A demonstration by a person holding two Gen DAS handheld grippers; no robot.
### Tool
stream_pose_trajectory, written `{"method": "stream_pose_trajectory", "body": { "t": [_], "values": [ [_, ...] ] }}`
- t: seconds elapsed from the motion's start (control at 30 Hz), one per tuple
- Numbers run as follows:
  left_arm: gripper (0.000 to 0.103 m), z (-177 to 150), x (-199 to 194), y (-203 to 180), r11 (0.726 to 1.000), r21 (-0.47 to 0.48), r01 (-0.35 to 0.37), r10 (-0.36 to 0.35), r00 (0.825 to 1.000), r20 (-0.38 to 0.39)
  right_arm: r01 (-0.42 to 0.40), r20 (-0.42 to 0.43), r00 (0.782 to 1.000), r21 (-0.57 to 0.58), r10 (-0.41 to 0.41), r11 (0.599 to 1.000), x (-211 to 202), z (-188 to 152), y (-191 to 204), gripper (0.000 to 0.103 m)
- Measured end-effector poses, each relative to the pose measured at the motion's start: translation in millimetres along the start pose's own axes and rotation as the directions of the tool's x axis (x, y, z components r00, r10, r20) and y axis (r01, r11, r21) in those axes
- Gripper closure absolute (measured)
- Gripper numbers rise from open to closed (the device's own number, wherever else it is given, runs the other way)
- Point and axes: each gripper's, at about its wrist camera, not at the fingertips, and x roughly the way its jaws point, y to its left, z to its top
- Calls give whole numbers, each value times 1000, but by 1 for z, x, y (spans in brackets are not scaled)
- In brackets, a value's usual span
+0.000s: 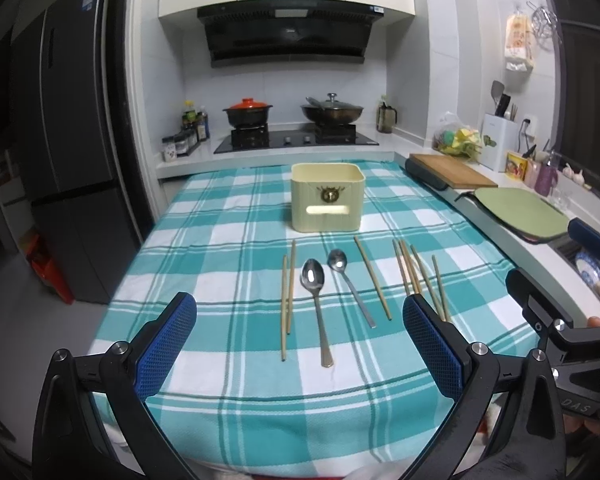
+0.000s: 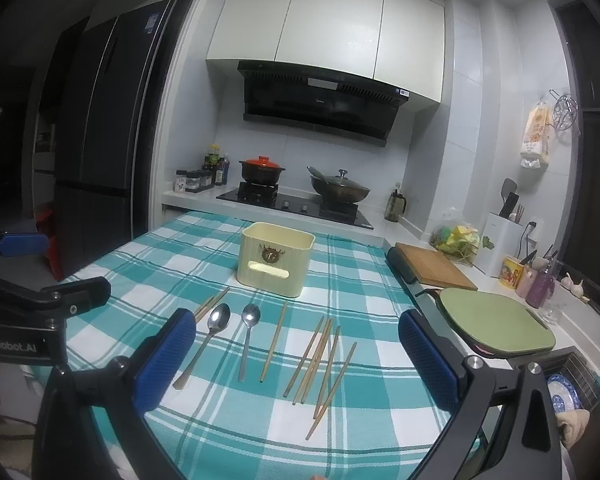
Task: Organize utensils
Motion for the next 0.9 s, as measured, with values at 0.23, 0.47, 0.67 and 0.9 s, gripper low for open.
{"method": "stream_pose_trajectory", "body": {
  "t": [0.23,0.47,0.67,0.9],
  "values": [
    [0,1,14,-2,1000,14,13,-13,999,-31,0,-11,1000,4,1,1000,11,-3,-2,0],
    [0,-2,27,1,1000,6,26,-26,998,-59,-26,-40,999,-16,25,1000,24,-7,3,0],
    [0,-4,33,5,998,-18,67,-68,995,-69,-28,-61,998,-35,26,999,31,-12,8,0],
    [0,-2,32,8,997,-24,69,-70,996,-46,6,-64,998,-50,-9,999,29,-12,6,0]
  ]
}}
